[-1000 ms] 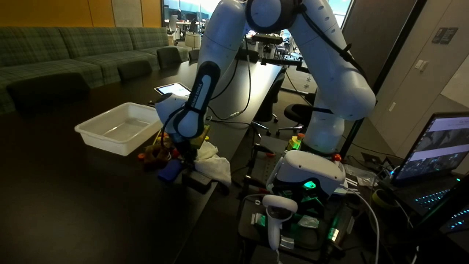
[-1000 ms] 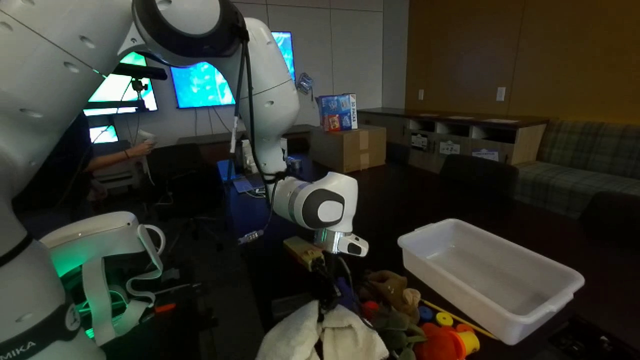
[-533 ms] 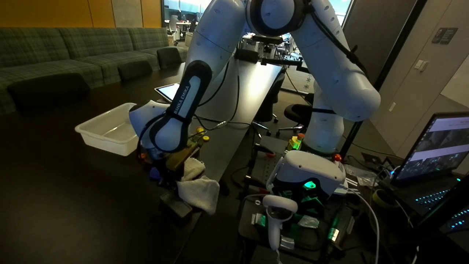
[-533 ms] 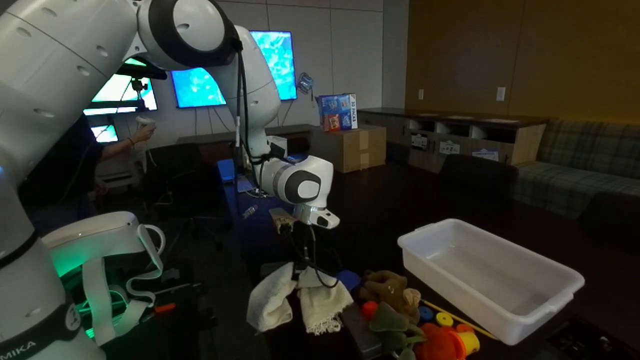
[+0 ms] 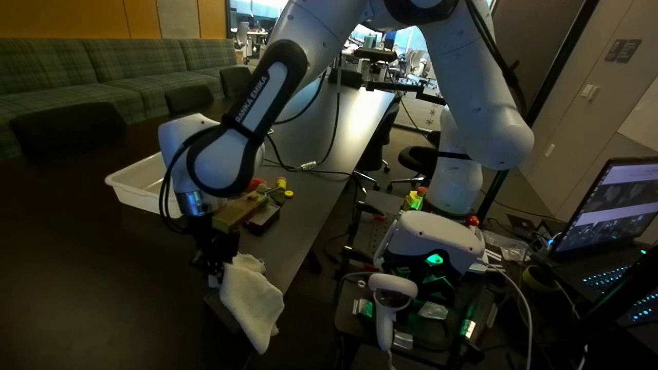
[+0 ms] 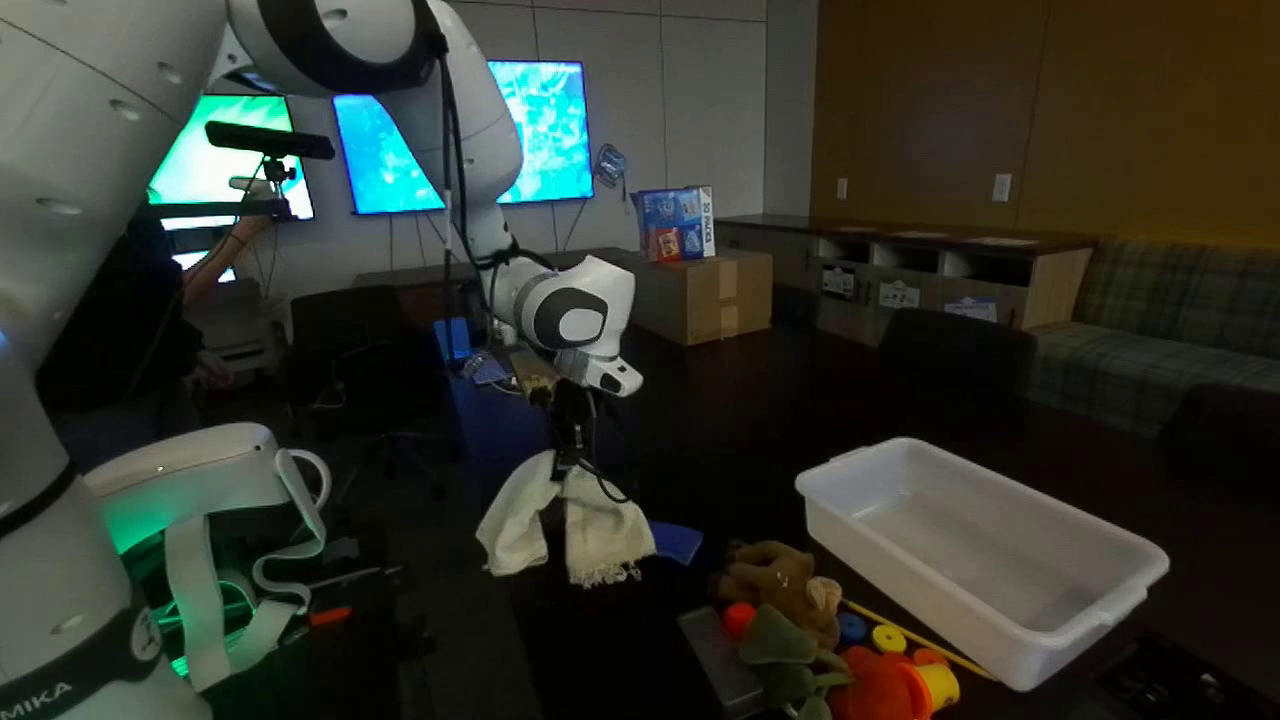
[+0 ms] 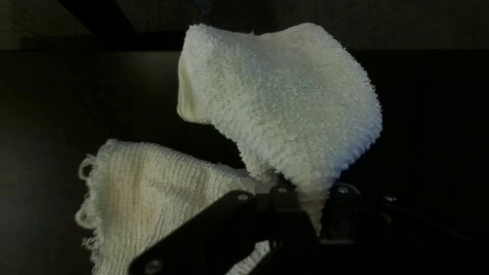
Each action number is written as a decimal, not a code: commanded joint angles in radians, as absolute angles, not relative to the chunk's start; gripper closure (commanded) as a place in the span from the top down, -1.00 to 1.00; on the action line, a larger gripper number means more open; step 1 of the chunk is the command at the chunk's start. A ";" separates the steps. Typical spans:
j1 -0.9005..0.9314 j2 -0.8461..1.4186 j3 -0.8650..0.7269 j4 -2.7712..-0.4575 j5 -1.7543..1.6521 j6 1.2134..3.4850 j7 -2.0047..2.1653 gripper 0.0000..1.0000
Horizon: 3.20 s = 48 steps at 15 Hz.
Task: Use the white cloth to push the objects to the left and put it in the white container
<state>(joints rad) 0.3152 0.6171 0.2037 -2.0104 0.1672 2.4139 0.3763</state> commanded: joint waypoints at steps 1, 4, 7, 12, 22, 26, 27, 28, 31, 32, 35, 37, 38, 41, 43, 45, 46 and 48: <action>0.214 0.433 0.216 -2.125 0.234 2.411 0.239 -0.87; 0.127 0.330 0.189 -2.191 0.257 2.408 0.130 -0.87; 0.044 0.243 0.127 -2.244 0.251 2.406 0.075 -0.87; -0.073 0.177 -0.039 -2.241 0.175 2.427 0.069 -0.87; -0.098 0.507 -0.344 -2.008 -0.171 2.823 0.363 -0.87; -0.011 0.766 -0.468 -1.832 -0.213 2.834 0.487 -0.87; -0.006 0.829 -0.478 -1.783 -0.200 2.809 0.489 -0.87; -0.006 0.892 -0.485 -1.736 -0.187 2.796 0.482 -0.87; -0.022 1.009 -0.473 -1.651 -0.171 2.762 0.440 -0.87; -0.028 1.026 -0.461 -1.646 -0.172 2.756 0.418 -0.87; -0.008 1.065 -0.464 -1.665 -0.193 2.775 0.372 -0.87; 0.016 1.069 -0.478 -1.697 -0.212 2.785 0.335 -0.87; 0.027 1.069 -0.488 -1.707 -0.222 2.786 0.318 -0.87; 0.066 1.075 -0.535 -1.732 -0.264 2.791 0.291 -0.87; 0.096 1.086 -0.569 -1.746 -0.289 2.787 0.303 -0.87; 0.128 1.090 -0.597 -1.775 -0.309 2.783 0.312 -0.87; 0.145 1.087 -0.605 -1.794 -0.316 2.774 0.312 -0.87; 0.186 1.083 -0.624 -1.832 -0.327 2.762 0.326 -0.87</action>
<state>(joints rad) 0.1086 1.0763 -0.5707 -1.7782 -0.3023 2.7768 0.3026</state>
